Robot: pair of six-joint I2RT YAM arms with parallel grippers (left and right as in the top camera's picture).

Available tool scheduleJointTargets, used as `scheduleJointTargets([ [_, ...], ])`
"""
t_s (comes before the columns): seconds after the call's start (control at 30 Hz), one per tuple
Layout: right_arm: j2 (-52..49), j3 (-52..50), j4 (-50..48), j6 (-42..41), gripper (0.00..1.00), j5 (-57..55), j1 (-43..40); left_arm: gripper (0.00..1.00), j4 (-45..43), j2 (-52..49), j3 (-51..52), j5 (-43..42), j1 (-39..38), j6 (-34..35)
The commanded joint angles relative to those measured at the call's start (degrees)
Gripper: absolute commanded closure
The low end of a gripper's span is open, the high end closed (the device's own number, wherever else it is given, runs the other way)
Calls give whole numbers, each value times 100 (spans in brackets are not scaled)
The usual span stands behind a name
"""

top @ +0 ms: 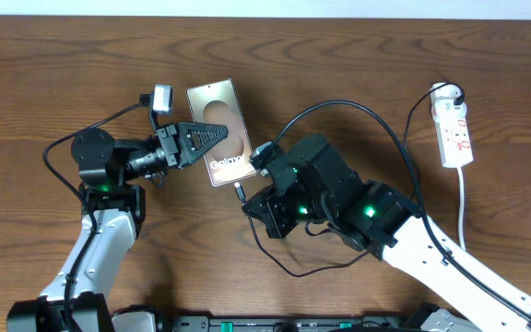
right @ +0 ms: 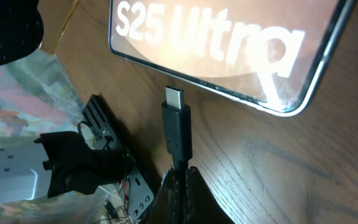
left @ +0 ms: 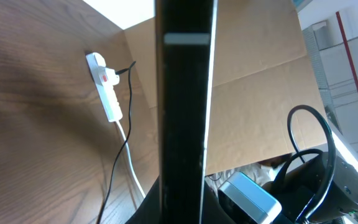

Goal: Plug charger to phone and switch on socket

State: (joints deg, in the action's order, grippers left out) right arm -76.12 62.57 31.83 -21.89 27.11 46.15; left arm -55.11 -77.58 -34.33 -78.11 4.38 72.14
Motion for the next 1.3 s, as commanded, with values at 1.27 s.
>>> scheduleJointTargets([
  [1.27, 33, -11, -210, -901, 99, -177, -20, 93, -68, 44, -155, 79, -24, 103],
])
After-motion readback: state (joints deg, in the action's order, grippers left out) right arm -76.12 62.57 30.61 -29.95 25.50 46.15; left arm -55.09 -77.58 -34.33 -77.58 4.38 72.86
